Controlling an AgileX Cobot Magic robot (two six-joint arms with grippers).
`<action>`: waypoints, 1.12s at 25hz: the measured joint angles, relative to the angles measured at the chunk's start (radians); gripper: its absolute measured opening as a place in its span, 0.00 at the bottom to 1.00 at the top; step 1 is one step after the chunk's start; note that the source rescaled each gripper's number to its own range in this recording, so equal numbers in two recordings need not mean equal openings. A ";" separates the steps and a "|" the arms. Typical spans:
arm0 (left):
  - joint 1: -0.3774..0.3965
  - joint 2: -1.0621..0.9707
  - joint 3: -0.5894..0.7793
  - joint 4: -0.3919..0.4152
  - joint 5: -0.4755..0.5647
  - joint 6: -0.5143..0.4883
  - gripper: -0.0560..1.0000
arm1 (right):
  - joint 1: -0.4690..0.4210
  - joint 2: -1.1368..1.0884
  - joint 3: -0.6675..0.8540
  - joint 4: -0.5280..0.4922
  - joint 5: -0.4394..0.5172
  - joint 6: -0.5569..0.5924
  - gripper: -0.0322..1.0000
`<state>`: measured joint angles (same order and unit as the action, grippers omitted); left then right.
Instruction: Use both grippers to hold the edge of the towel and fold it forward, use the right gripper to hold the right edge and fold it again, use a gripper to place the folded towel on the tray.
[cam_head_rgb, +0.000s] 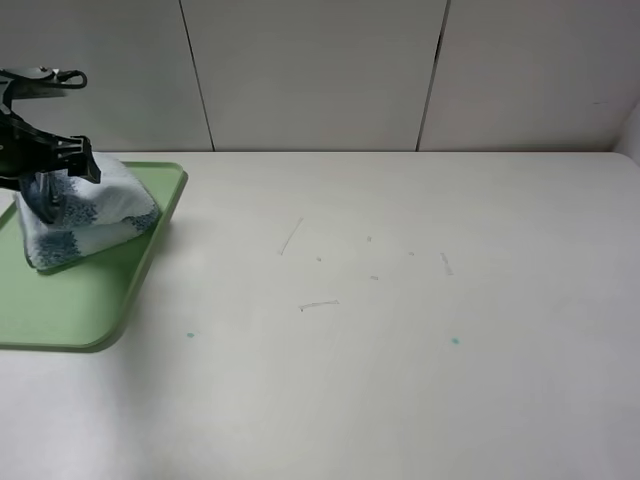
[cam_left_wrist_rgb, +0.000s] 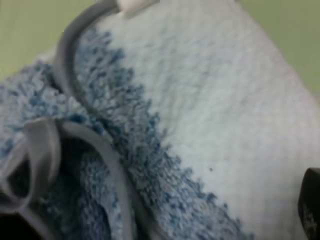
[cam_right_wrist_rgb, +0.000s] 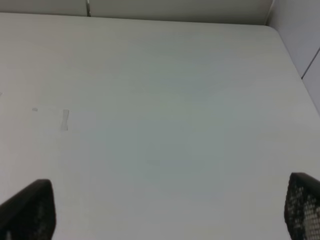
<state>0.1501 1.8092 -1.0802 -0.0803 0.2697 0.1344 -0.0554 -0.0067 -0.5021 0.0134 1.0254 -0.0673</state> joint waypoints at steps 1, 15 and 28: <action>0.000 -0.012 -0.001 0.000 0.018 0.000 1.00 | 0.000 0.000 0.000 0.000 0.000 0.000 1.00; 0.000 -0.177 -0.009 0.019 0.287 -0.011 1.00 | 0.000 0.000 0.000 0.000 0.000 0.000 1.00; 0.000 -0.434 -0.009 0.024 0.659 -0.015 1.00 | 0.000 0.000 0.000 0.000 0.000 0.000 1.00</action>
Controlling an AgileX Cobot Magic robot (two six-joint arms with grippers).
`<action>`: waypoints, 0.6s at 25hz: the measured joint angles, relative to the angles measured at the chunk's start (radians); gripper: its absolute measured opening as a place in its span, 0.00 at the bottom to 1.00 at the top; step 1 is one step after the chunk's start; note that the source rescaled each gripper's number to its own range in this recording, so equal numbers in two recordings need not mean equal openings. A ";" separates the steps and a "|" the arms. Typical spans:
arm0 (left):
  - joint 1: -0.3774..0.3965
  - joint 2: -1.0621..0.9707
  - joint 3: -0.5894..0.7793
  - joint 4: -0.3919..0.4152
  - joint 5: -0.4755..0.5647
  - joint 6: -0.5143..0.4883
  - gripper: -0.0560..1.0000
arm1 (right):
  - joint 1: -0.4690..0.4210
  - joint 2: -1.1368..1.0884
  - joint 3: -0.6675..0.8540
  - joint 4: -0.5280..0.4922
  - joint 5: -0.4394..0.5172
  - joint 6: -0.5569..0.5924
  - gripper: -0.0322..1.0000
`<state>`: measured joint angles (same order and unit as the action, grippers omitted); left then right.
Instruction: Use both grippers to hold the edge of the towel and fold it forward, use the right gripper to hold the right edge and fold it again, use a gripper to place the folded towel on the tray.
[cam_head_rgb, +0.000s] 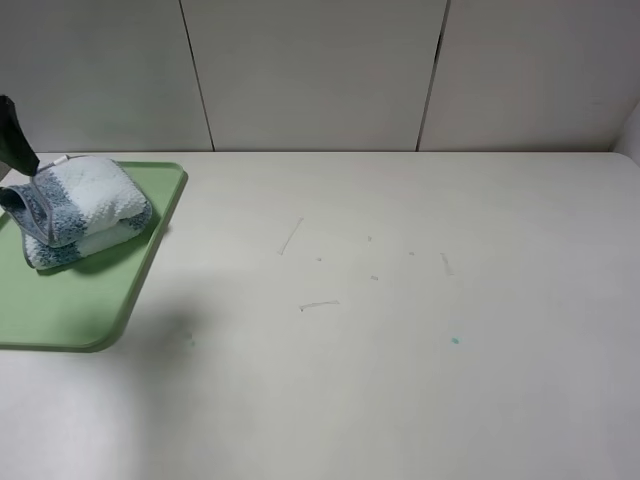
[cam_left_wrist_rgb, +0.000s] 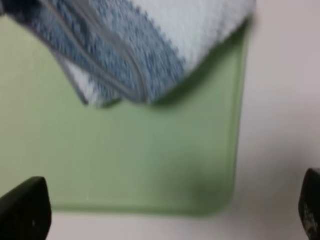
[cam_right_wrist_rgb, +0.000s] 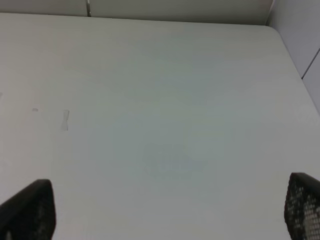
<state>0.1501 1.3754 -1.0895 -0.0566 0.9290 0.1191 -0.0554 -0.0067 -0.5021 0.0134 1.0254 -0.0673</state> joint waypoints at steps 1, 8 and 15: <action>0.000 -0.026 0.000 0.005 0.026 0.000 1.00 | 0.000 0.000 0.000 0.000 0.000 0.000 1.00; 0.000 -0.251 0.019 0.022 0.192 0.016 1.00 | 0.000 0.000 0.000 0.000 0.000 0.000 1.00; 0.000 -0.524 0.114 0.023 0.257 0.048 1.00 | 0.000 0.000 0.000 0.000 0.000 0.000 1.00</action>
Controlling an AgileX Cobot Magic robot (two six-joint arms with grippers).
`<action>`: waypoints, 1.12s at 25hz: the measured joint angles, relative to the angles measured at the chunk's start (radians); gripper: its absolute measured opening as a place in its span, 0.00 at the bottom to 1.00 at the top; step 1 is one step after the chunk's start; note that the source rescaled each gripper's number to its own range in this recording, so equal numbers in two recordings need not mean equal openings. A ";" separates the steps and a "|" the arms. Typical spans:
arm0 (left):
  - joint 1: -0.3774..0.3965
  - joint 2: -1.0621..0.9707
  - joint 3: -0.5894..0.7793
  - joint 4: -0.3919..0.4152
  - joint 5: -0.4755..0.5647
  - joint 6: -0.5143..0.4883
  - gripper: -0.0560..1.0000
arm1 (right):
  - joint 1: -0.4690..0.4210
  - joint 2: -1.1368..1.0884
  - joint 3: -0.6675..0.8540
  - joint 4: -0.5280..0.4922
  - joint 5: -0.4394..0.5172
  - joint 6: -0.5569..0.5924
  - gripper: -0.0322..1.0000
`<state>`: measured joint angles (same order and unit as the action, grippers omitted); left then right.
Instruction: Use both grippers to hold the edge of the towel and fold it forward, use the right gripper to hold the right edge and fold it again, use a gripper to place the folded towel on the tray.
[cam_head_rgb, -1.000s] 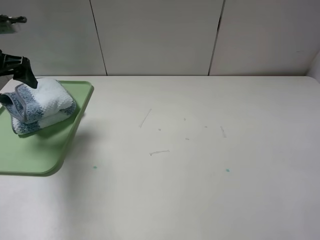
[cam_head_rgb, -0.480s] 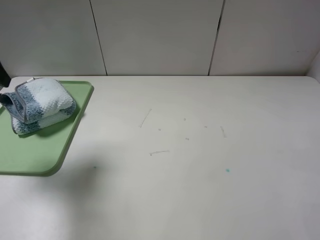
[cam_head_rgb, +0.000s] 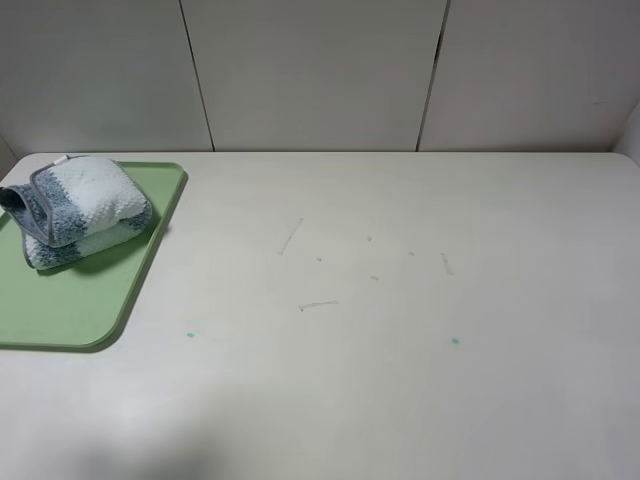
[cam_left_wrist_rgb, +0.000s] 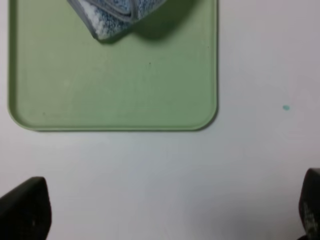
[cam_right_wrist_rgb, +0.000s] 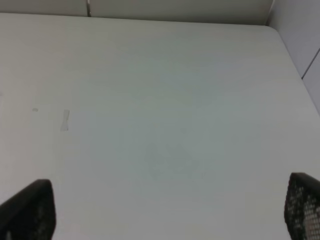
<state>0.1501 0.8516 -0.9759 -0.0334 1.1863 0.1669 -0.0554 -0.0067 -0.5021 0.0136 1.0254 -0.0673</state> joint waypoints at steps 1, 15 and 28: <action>0.000 -0.036 0.016 -0.001 0.000 0.015 1.00 | 0.000 0.000 0.000 0.000 0.000 0.000 1.00; -0.035 -0.525 0.274 -0.092 0.000 0.050 1.00 | 0.000 0.000 0.000 0.001 0.000 0.000 1.00; -0.121 -0.855 0.475 -0.068 -0.122 0.036 1.00 | 0.000 0.000 0.000 0.002 0.000 0.000 1.00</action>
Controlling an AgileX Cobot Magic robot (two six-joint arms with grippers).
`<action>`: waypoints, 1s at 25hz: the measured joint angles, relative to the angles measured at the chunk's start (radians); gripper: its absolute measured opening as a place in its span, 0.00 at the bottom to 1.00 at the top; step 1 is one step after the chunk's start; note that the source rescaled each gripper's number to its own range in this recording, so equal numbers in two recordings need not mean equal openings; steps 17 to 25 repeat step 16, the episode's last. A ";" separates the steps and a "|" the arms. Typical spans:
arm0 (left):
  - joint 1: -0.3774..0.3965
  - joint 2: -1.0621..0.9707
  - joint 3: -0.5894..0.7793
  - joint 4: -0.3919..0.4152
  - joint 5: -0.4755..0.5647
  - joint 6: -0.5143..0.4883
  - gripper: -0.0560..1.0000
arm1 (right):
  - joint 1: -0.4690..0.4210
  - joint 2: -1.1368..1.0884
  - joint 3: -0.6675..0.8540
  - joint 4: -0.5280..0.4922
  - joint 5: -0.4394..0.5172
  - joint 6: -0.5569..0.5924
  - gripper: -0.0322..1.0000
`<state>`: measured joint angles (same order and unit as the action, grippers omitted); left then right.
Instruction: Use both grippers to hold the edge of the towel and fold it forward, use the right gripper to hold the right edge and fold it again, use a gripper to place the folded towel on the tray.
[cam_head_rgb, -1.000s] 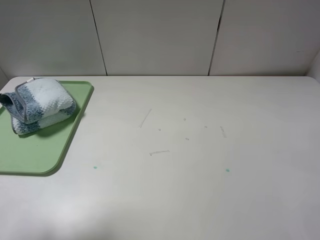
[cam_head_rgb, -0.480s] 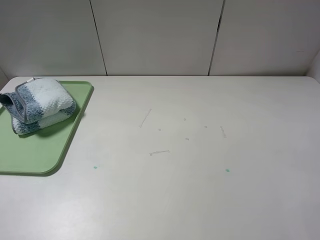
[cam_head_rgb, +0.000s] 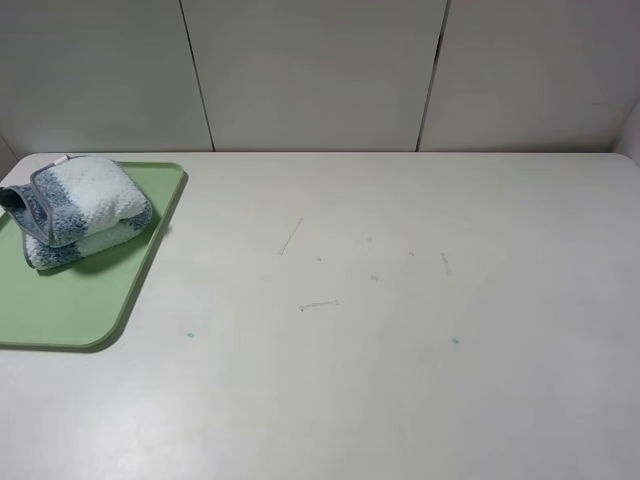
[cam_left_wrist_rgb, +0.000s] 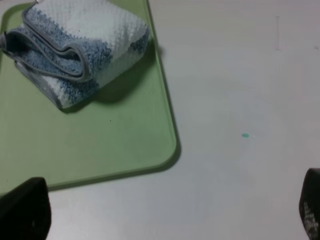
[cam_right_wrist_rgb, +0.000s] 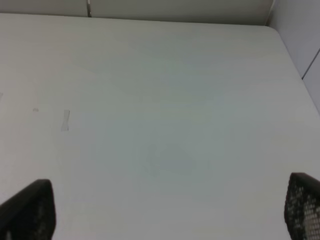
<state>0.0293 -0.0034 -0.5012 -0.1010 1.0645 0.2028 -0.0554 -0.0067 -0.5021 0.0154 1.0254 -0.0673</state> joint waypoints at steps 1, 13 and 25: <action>0.000 -0.001 0.000 0.001 0.000 0.002 1.00 | 0.000 0.000 0.000 0.000 0.000 0.000 1.00; 0.000 -0.004 0.000 0.021 -0.001 0.003 1.00 | 0.000 0.000 0.000 0.001 0.000 0.000 1.00; 0.000 -0.004 0.000 0.021 -0.001 0.003 1.00 | 0.000 0.000 0.000 0.001 0.000 0.000 1.00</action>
